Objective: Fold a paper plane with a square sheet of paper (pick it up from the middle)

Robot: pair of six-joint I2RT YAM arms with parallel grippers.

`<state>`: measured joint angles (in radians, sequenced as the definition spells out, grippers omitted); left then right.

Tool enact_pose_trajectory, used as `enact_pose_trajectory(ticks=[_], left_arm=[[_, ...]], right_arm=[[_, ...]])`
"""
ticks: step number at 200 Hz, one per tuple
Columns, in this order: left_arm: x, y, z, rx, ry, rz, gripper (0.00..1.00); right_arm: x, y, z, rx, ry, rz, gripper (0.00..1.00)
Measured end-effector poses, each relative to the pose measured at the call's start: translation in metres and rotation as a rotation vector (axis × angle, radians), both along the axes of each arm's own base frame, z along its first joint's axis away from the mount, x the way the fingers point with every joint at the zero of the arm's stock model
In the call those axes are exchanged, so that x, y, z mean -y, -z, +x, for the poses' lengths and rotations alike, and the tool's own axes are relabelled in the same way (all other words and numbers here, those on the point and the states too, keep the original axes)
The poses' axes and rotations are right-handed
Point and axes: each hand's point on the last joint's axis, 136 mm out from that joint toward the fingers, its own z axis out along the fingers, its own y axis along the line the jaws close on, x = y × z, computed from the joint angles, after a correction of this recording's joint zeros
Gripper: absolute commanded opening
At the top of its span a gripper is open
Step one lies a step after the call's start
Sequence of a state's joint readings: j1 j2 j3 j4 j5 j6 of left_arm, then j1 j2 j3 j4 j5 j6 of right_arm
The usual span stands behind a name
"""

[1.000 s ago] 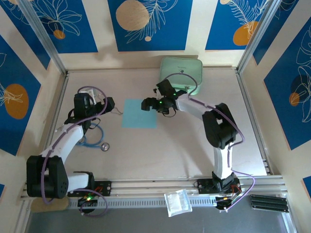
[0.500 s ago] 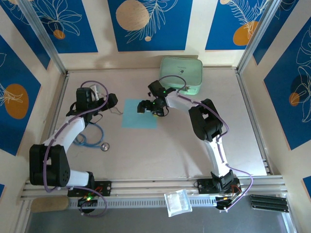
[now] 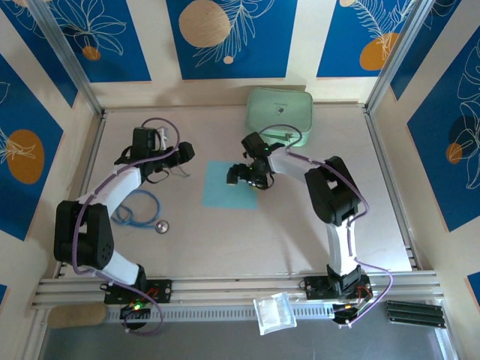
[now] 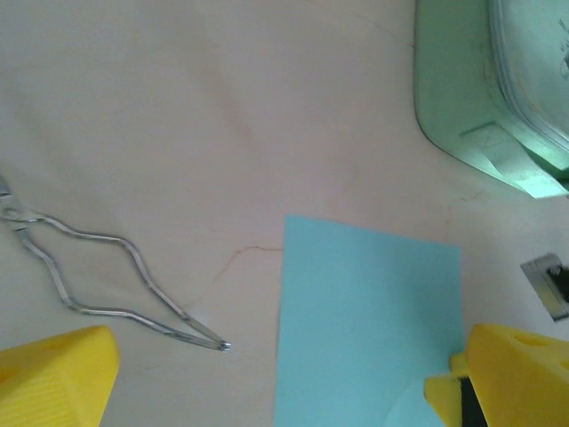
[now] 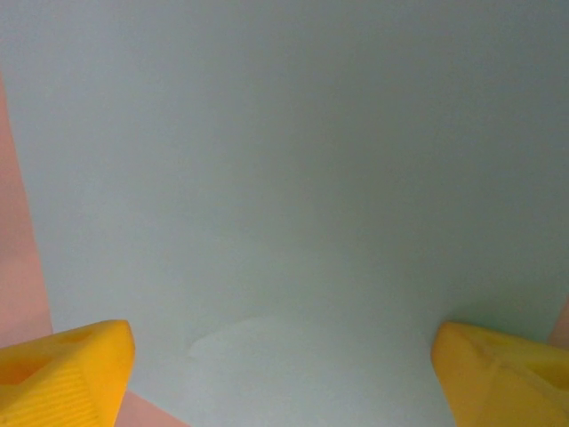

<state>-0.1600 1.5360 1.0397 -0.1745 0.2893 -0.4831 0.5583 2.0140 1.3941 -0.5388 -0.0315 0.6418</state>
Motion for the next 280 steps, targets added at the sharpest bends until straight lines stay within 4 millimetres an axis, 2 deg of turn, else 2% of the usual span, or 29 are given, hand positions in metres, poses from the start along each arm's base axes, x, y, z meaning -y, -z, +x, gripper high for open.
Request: enact_pose_trajectory(ticks=[25,47,64,81,94,107,137,152,171,190,218,280], left_arm=[[0.022,-0.005,0.0,-0.023,0.055,0.007,0.99],[0.049,-0.012,0.003,-0.037,0.109,0.016,0.99],[0.074,-0.011,0.001,-0.07,0.143,0.033,0.99],[0.101,-0.003,-0.007,-0.126,0.174,0.057,1.0],[0.123,0.009,-0.017,-0.18,0.194,0.097,0.99],[0.142,0.019,-0.029,-0.225,0.214,0.142,1.0],[0.181,0.042,-0.061,-0.302,0.267,0.265,0.99],[0.199,0.051,-0.073,-0.324,0.296,0.318,0.99],[0.217,0.065,-0.083,-0.35,0.321,0.376,1.0],[0.224,0.079,-0.091,-0.39,0.32,0.42,0.98],[0.218,0.093,-0.088,-0.443,0.276,0.47,0.94],[0.22,0.109,-0.087,-0.511,0.223,0.481,0.89]], right_arm=[[0.027,0.0,-0.034,-0.036,0.009,-0.009,0.89],[0.036,-0.006,-0.042,-0.043,0.022,0.01,0.89],[0.038,-0.021,-0.03,0.006,0.058,0.041,0.92],[0.045,-0.048,-0.013,0.091,0.116,0.081,0.99],[0.06,-0.069,0.004,0.164,0.186,0.113,0.99],[0.083,-0.081,0.019,0.209,0.26,0.125,0.99],[0.137,-0.08,0.043,0.239,0.405,0.085,0.99],[0.153,-0.076,0.045,0.235,0.443,0.066,0.99],[0.165,-0.071,0.045,0.226,0.467,0.05,0.99],[0.173,-0.066,0.043,0.215,0.485,0.042,0.99],[0.18,-0.058,0.038,0.194,0.5,0.033,0.99],[0.179,-0.056,0.038,0.184,0.496,0.043,1.0]])
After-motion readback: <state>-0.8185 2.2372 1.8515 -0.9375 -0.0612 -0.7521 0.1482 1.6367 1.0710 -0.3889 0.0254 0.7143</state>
